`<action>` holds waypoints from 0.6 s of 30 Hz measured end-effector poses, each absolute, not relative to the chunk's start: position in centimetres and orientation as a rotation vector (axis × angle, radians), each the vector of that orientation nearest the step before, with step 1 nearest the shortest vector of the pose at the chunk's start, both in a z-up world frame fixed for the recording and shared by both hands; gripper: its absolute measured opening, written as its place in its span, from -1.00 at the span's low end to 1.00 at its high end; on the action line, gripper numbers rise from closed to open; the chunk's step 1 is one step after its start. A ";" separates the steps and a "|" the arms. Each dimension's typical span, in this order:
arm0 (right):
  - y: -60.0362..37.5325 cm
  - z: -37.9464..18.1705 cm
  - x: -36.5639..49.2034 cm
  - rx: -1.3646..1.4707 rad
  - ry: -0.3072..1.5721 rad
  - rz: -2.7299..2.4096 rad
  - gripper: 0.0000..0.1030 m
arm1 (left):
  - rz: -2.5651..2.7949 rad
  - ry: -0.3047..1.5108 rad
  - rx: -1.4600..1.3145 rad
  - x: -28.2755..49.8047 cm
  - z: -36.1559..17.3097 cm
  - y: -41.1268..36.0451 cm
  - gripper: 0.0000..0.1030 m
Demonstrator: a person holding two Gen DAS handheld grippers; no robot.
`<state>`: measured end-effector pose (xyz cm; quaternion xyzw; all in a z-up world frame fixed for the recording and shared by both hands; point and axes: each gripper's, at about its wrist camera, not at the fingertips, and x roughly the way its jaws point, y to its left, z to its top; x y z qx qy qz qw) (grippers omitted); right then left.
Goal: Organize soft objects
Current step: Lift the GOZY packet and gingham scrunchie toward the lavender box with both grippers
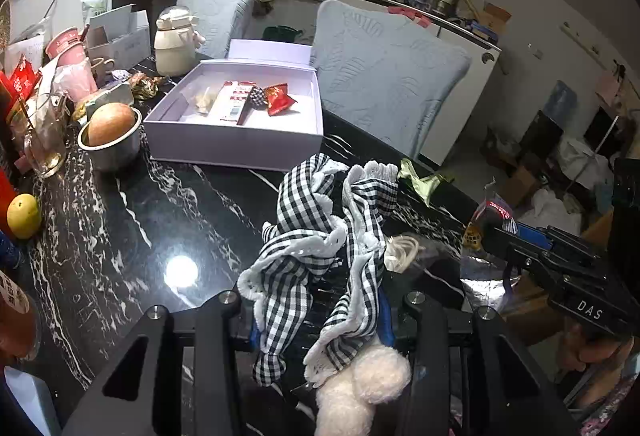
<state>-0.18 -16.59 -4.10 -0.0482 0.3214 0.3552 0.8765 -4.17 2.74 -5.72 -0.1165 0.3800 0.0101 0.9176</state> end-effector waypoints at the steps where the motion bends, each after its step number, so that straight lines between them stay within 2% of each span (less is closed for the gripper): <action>1: -16.6 -4.1 -0.5 -0.090 0.671 0.739 -0.41 | 0.019 0.781 -0.234 -4.4 -5.7 2.7 -0.20; 18: -13.7 -1.6 -1.9 -0.060 0.618 0.791 -0.41 | 0.003 0.641 -0.150 -4.2 -1.2 4.1 -0.20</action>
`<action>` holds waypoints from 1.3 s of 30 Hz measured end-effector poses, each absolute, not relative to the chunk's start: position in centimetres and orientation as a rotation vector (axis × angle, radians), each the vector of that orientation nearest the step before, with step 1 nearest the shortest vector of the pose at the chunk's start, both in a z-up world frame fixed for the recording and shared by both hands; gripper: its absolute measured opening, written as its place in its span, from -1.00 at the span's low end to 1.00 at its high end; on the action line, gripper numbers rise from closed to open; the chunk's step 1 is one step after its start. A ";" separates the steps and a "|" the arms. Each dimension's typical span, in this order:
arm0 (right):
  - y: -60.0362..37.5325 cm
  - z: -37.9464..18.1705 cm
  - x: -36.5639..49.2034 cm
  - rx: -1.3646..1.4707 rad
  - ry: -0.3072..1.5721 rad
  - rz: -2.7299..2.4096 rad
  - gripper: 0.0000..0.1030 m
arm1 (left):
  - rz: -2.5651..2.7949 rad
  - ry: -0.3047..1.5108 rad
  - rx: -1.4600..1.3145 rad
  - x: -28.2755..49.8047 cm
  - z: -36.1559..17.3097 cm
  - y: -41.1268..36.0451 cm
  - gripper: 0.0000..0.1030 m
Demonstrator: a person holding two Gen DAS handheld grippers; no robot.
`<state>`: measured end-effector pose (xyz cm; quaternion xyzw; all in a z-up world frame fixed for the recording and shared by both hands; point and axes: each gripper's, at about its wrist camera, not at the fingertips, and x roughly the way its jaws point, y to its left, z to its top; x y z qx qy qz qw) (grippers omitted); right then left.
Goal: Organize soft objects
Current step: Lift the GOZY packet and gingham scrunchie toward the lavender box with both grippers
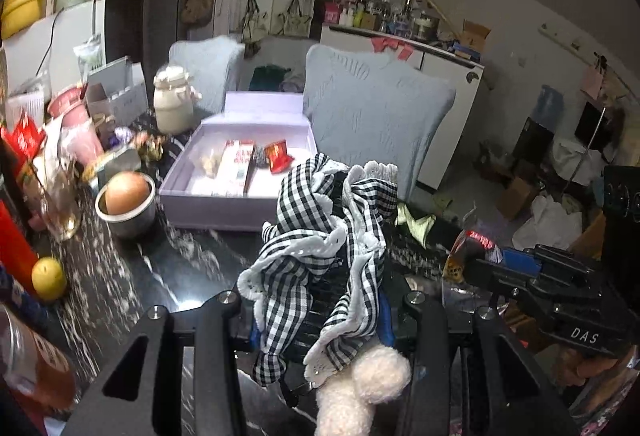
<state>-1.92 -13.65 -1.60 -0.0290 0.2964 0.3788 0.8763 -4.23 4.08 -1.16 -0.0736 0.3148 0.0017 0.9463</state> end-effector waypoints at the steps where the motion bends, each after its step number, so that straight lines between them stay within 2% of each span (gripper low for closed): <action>1: -13.4 -1.4 -1.8 -0.067 0.614 0.795 -0.41 | 0.001 0.631 -0.147 -4.0 -0.9 4.2 -0.20; 16: -9.5 2.1 1.9 -0.122 0.527 0.832 -0.41 | 0.026 0.560 -0.133 1.2 1.9 6.4 -0.19; 39: -4.7 6.7 12.5 -0.123 0.463 0.820 -0.41 | 0.103 0.430 -0.082 11.1 5.8 11.1 -0.19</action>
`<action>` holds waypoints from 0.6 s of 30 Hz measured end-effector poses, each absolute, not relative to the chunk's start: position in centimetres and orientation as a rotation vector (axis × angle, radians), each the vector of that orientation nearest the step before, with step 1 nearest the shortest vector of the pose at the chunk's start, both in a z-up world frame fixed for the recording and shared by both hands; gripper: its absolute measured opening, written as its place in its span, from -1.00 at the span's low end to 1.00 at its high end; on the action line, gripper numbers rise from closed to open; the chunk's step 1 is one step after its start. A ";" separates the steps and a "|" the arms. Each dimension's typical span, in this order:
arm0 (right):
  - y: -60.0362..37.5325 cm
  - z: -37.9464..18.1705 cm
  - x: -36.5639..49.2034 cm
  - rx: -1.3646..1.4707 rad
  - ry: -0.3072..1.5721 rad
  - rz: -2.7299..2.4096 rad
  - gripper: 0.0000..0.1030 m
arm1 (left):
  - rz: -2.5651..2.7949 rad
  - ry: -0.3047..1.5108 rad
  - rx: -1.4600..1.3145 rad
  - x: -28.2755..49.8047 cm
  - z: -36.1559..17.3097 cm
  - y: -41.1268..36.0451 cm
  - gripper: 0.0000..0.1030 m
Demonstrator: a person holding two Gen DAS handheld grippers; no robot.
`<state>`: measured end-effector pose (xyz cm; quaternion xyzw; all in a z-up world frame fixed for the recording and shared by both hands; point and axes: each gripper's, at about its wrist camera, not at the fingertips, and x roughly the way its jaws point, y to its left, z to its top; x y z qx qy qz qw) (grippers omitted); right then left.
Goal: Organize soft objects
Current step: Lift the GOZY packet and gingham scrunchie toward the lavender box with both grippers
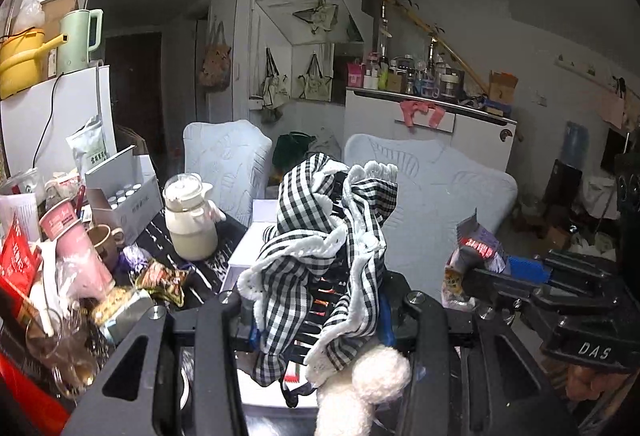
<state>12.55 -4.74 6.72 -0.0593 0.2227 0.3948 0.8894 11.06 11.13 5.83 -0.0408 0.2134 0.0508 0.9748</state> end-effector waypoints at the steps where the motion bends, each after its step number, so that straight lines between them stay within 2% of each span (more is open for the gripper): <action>1: -4.6 6.8 12.8 -0.123 0.461 0.819 -0.41 | 0.105 0.430 -0.080 11.4 5.8 11.3 -0.20; 18: -1.6 4.7 19.8 -0.133 0.536 0.780 -0.41 | 0.118 0.555 -0.086 18.4 2.1 14.6 -0.19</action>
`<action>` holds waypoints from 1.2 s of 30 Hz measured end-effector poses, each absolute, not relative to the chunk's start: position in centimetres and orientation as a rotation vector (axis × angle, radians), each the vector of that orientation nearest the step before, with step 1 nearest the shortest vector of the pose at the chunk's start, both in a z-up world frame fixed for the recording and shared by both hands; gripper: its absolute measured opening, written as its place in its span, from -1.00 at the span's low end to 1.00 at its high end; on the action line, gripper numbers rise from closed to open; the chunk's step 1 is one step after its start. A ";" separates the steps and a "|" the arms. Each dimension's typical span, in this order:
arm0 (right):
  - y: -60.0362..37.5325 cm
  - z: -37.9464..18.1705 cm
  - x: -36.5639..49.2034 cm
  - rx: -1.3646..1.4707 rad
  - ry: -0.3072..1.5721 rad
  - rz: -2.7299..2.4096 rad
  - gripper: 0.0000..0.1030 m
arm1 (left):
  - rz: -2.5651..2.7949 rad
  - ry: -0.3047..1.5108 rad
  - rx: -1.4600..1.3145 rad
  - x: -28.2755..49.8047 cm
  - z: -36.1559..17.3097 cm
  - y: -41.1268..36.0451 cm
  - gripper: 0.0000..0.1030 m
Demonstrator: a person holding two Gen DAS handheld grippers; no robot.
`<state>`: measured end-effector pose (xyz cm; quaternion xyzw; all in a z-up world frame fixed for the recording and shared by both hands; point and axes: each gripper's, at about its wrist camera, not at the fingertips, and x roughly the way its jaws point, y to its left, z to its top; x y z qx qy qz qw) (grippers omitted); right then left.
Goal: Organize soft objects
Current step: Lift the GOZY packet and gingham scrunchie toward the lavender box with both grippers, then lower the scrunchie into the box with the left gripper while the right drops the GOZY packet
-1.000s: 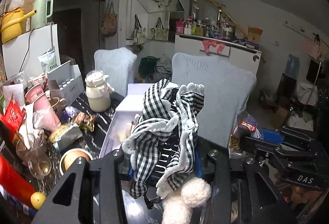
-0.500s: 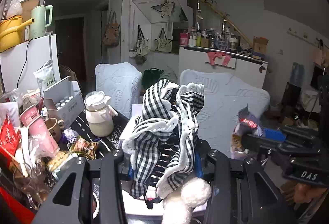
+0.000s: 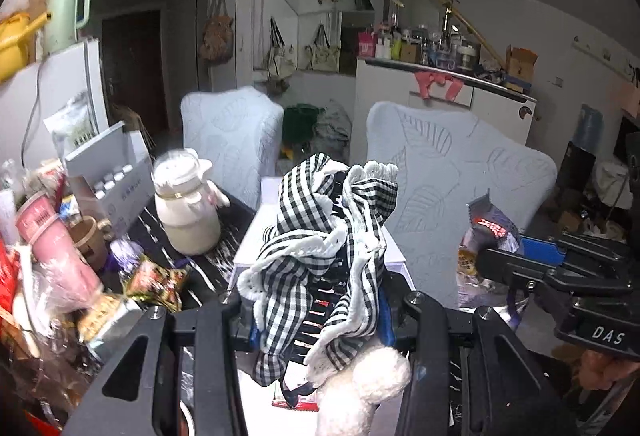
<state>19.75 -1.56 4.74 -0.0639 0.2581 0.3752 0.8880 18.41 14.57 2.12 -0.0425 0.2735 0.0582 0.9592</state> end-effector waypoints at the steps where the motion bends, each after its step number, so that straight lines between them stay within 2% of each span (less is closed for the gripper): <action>1: -1.4 4.5 20.0 -0.133 0.544 0.780 -0.41 | 0.121 0.562 -0.082 18.6 2.0 14.6 -0.19; 36: 2.8 -2.8 26.8 -0.177 0.706 0.745 -0.41 | 0.235 0.875 -0.050 25.5 -8.4 16.9 -0.19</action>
